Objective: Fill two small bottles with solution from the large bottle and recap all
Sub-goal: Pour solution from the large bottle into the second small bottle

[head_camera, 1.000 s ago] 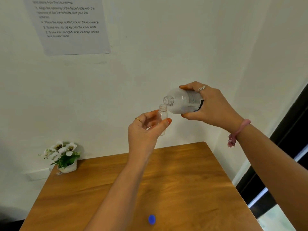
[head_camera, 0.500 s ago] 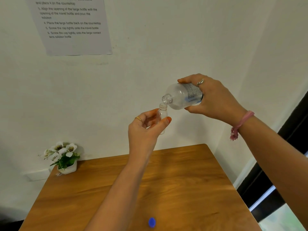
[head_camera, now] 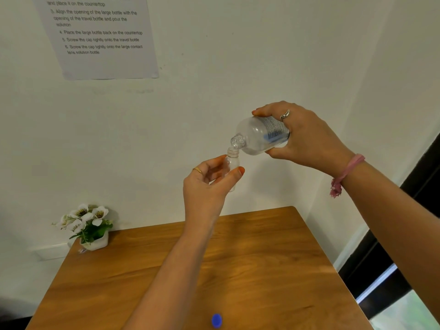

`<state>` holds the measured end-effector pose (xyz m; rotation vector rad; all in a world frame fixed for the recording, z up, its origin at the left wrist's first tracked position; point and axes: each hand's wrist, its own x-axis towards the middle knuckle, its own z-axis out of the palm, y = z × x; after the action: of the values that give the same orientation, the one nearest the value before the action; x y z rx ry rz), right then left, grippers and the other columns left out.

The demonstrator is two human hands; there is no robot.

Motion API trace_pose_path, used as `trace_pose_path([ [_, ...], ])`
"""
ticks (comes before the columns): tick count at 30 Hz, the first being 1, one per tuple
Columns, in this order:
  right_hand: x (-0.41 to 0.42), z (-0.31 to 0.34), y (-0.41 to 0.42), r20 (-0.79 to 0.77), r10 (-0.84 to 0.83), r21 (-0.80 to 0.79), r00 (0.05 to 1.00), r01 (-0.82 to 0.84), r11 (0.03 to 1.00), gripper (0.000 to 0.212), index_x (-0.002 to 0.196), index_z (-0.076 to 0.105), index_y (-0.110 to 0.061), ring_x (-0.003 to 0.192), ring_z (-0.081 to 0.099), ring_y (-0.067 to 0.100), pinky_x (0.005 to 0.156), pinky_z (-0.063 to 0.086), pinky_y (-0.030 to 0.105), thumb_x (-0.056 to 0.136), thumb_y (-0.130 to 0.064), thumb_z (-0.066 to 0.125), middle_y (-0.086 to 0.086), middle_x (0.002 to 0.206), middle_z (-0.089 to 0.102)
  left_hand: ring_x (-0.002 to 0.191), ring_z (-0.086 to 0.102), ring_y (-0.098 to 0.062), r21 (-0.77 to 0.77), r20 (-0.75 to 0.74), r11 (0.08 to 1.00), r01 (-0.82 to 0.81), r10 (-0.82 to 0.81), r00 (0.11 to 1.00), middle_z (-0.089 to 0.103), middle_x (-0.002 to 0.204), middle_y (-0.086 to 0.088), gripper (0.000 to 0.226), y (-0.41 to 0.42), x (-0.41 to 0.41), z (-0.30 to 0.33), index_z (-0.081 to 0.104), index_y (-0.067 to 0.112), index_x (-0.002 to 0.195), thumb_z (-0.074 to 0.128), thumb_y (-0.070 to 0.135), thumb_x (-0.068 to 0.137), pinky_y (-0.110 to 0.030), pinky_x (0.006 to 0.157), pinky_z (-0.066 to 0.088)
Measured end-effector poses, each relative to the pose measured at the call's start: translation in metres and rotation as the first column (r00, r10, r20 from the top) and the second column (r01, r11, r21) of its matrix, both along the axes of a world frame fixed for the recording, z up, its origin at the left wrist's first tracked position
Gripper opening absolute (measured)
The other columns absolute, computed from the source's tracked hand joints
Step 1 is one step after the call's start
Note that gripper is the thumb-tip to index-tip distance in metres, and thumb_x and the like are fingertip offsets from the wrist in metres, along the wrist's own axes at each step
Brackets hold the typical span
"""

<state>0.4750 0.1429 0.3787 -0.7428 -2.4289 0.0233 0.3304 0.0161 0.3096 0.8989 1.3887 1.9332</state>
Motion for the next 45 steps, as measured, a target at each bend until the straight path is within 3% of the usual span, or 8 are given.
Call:
trace_pose_path([
  [21,-0.0006,0.0061,-0.0059,0.034,0.004,0.053,0.999,-0.006,0.999,0.067,0.131,0.050,-0.020,0.116,0.053,0.023,0.100,0.040,0.032,0.070,-0.019,0.078,0.003,0.130,0.056,0.089,0.069,-0.006,0.014,0.004,1.000,0.002,-0.003,1.000,0.073,0.096,0.006,0.032,-0.0028,0.0019,-0.0008,0.068,0.024,0.100,0.081,0.016,0.072,-0.008,0.060,0.049],
  [30,-0.0003,0.0071,-0.0059,0.045,0.002,0.080,0.999,-0.005,0.997,0.066,0.130,0.050,-0.019,0.114,0.054,0.023,0.097,0.037,0.026,0.071,-0.019,0.078,0.003,0.128,0.057,0.091,0.069,-0.006,0.019,0.002,1.000,-0.003,0.003,1.000,0.073,0.096,0.008,0.031,-0.0036,0.0022,-0.0023,0.067,0.028,0.097,0.081,0.017,0.072,-0.009,0.063,0.050],
  [45,-0.0005,0.0068,-0.0067,0.052,0.013,0.091,0.999,-0.018,0.996,0.064,0.129,0.051,-0.016,0.113,0.055,0.025,0.098,0.039,0.032,0.071,-0.019,0.078,0.006,0.127,0.058,0.093,0.069,-0.007,0.007,-0.016,1.000,-0.016,0.016,1.000,0.073,0.099,0.007,0.034,-0.0004,0.0034,-0.0081,0.068,0.024,0.103,0.081,0.019,0.072,-0.014,0.072,0.055],
])
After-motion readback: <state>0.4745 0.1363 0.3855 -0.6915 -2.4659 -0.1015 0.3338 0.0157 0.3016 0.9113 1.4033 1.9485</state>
